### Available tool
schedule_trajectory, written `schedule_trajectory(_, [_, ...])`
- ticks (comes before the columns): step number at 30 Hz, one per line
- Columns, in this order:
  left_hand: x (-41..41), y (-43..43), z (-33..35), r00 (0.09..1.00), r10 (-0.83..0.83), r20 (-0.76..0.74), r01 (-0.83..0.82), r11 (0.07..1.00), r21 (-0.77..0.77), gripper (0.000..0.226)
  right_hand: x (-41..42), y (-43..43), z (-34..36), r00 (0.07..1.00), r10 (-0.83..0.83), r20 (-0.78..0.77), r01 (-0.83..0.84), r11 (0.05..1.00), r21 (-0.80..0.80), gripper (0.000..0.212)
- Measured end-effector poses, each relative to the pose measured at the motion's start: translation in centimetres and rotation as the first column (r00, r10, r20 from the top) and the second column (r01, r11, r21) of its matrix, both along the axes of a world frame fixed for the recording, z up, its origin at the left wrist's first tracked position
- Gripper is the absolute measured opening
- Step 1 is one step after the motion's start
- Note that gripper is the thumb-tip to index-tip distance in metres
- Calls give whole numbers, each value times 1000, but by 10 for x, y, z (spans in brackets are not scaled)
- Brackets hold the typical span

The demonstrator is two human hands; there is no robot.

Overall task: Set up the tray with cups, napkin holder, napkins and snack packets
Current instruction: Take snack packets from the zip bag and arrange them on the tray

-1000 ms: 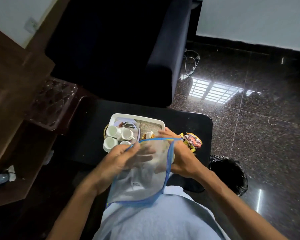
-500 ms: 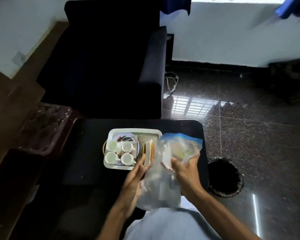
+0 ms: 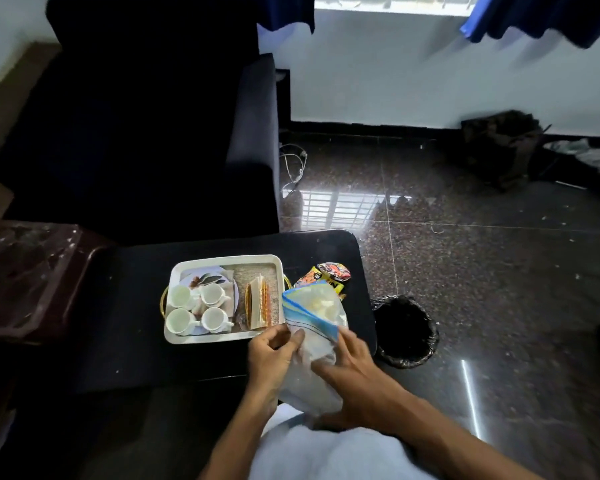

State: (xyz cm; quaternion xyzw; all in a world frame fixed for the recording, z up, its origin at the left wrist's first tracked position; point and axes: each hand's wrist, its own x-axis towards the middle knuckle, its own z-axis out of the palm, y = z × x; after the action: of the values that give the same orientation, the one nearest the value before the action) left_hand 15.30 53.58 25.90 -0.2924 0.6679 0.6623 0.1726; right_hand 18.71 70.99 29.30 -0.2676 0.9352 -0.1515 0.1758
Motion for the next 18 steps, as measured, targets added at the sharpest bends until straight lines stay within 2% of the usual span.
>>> schedule_trajectory(1, [-3, 4, 0, 1000, -7, 12, 7, 1000, 1, 3, -3, 9, -2, 995, 3, -98, -4, 1000, -3, 74])
schedule_trajectory(2, [-6, 10, 0, 999, -23, 33, 24, 1000, -13, 9, -8, 19, -3, 983, -3, -183, -1, 1000, -20, 75])
schedule_trajectory(4, [-11, 21, 1, 988, -121, 95, 123, 992, -8, 18, -23, 39, -7, 970, -47, -240, 20, 993, -112, 71])
schedule_trajectory(6, [-16, 37, 2, 944, -307, 118, 307, 951, 19, 26, -36, 63, -15, 983, -45, -177, 6, 976, -217, 65])
schedule_trajectory(8, [-22, 58, 2, 854, -506, 126, 511, 860, -10, 24, -46, 87, -25, 999, -6, -52, -9, 955, -296, 61])
schedule_trajectory(11, [-30, 96, -9, 744, -652, 149, 662, 749, -27, 29, -47, 126, -46, 995, -39, 96, 74, 918, -390, 52])
schedule_trajectory(12, [-33, 111, -15, 737, -660, 145, 669, 744, -10, 24, -46, 140, -57, 989, -83, 125, 128, 901, -415, 49])
schedule_trajectory(14, [-35, 141, -33, 828, -539, 154, 540, 841, 44, 20, -48, 172, -78, 959, -228, 168, 281, 845, -456, 45])
schedule_trajectory(16, [-36, 171, -54, 931, -339, 137, 338, 941, 37, 38, -53, 203, -102, 883, -411, 228, 468, 734, -492, 43])
schedule_trajectory(18, [-35, 199, -75, 944, -316, 98, 321, 946, -44, 55, -59, 227, -126, 758, -560, 334, 650, 607, -457, 41])
